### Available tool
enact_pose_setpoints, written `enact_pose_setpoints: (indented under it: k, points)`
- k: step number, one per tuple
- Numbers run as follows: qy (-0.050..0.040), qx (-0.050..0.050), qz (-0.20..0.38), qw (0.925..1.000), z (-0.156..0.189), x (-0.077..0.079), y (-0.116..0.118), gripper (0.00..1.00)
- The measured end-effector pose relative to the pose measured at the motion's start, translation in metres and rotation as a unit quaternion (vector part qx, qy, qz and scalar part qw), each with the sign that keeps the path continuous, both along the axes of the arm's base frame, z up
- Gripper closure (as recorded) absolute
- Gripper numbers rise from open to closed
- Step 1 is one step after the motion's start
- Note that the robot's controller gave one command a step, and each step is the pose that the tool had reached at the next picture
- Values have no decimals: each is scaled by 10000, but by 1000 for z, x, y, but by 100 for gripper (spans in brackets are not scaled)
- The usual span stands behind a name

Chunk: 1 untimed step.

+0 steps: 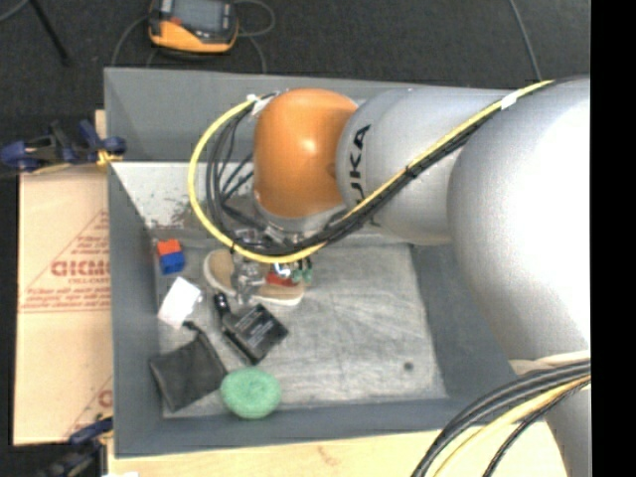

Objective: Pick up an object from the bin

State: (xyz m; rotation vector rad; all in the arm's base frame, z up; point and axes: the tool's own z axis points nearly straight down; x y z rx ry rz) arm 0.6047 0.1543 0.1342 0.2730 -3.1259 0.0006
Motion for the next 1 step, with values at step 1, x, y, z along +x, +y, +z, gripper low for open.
enact_pose_setpoints:
  k: [1]
  points:
    - [-38, -2, 448, 9990, 26, -6, 40, 100]
